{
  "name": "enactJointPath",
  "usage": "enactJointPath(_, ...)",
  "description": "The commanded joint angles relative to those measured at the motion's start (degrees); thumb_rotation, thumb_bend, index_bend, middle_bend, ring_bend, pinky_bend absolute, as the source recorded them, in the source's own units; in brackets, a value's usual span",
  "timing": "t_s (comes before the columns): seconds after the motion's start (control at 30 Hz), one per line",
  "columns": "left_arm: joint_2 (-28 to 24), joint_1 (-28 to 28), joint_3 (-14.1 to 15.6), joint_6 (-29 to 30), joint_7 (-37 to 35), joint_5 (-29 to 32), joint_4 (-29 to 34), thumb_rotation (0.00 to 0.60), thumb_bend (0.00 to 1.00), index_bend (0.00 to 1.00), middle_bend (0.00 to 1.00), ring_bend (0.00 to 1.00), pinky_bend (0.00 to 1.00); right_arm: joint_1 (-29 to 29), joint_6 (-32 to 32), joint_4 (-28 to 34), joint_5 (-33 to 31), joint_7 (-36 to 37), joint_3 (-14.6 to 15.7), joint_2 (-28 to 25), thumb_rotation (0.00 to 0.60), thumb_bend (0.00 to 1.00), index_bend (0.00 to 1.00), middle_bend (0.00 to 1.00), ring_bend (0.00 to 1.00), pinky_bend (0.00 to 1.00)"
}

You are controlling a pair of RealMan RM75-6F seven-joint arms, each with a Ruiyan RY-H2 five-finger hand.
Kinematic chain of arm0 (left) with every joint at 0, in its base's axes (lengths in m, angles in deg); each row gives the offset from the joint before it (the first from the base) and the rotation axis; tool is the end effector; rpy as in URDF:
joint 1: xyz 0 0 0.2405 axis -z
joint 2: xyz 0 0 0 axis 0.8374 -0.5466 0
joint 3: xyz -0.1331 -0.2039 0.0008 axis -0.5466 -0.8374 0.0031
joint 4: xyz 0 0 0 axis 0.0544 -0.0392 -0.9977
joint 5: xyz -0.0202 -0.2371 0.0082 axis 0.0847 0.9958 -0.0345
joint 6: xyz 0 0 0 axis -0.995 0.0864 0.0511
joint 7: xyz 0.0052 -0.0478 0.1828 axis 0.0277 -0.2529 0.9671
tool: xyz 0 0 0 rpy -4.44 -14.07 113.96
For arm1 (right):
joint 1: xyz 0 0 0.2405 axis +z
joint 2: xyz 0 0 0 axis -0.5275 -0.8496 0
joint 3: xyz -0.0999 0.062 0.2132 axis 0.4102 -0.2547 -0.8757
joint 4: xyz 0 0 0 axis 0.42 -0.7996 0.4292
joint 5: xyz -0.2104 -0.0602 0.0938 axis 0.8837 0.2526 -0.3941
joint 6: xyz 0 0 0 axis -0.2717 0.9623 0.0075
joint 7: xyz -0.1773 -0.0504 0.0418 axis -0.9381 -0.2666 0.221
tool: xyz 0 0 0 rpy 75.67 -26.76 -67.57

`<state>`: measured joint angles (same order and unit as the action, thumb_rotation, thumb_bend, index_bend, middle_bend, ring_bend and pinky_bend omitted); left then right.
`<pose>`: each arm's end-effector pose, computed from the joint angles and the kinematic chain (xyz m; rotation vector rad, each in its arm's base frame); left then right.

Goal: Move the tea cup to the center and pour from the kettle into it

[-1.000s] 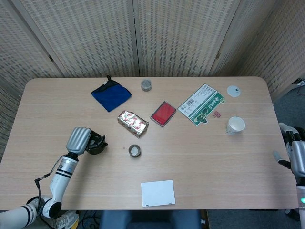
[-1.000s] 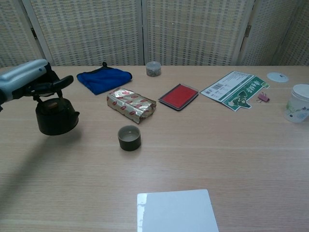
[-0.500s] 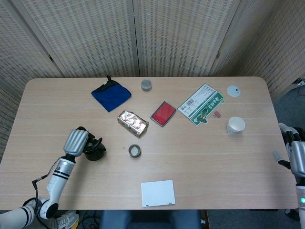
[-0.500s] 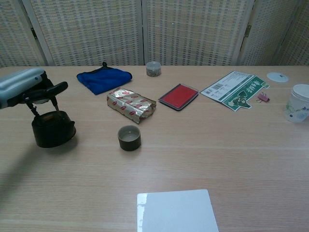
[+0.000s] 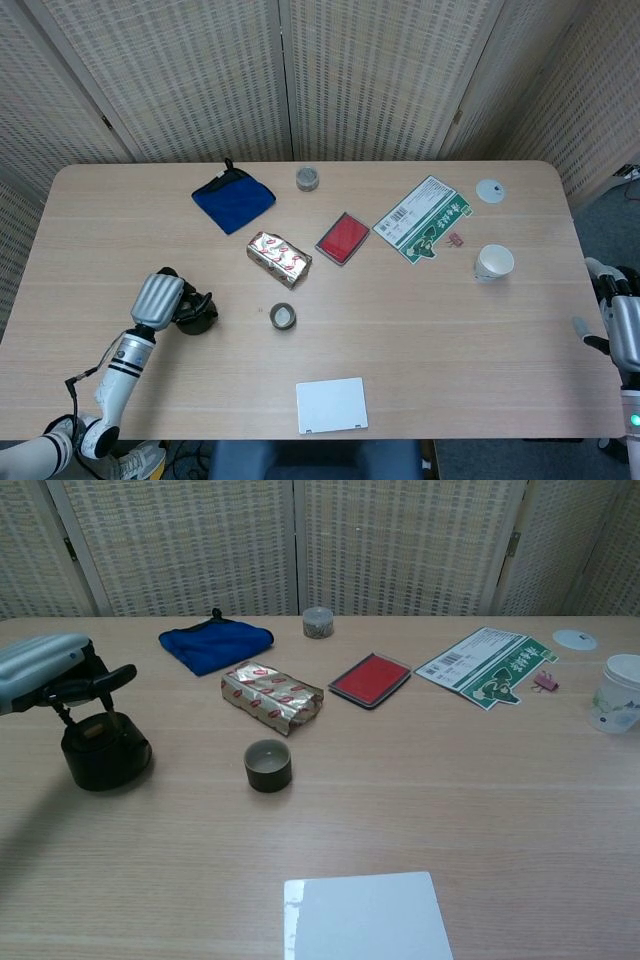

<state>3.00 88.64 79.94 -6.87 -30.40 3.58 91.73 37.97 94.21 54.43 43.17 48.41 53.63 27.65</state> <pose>-0.2330 0.3783 -0.0258 -1.6746 -0.8829 -1.0205 -0.3013 -0.2517 0.1763 1.2249 -0.8416 0.7411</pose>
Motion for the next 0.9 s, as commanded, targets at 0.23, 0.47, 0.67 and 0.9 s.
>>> enactJointPath(0.23, 1.23, -0.22, 1.09, 0.32, -0.74, -1.70, -2.85, 0.047, 0.33, 1.00, 1.00, 0.93, 0.33, -0.10, 0.33, 0.40, 0.09, -0.32, 0.03, -0.06, 0.600, 0.21, 0.20, 0.25, 0.14, 0.22)
enactJointPath(0.47, 1.32, -0.59, 1.40, 0.26, -0.43, -1.92, -2.99, 0.047, 0.29, 0.97, 1.00, 0.85, 0.24, -0.25, 0.58, 0.42, 0.42, -0.11, 0.12, -0.09, 0.600, 0.21, 0.20, 0.25, 0.14, 0.22)
enactJointPath(0.67, 0.52, -0.84, 1.53, 0.25, 0.11, -2.11, -1.39, 0.046, 0.24, 0.83, 0.87, 0.70, 0.23, -0.35, 0.74, 0.42, 0.60, 0.07, 0.15, -0.09, 0.600, 0.21, 0.20, 0.25, 0.14, 0.22)
enactJointPath(0.9, -0.76, -1.17, 1.27, -0.11, 0.27, -1.57, 1.28, 0.046, 0.21, 0.62, 0.67, 0.52, 0.23, -0.48, 0.92, 0.42, 0.73, 0.18, 0.19, -0.15, 0.600, 0.21, 0.20, 0.25, 0.14, 0.22)
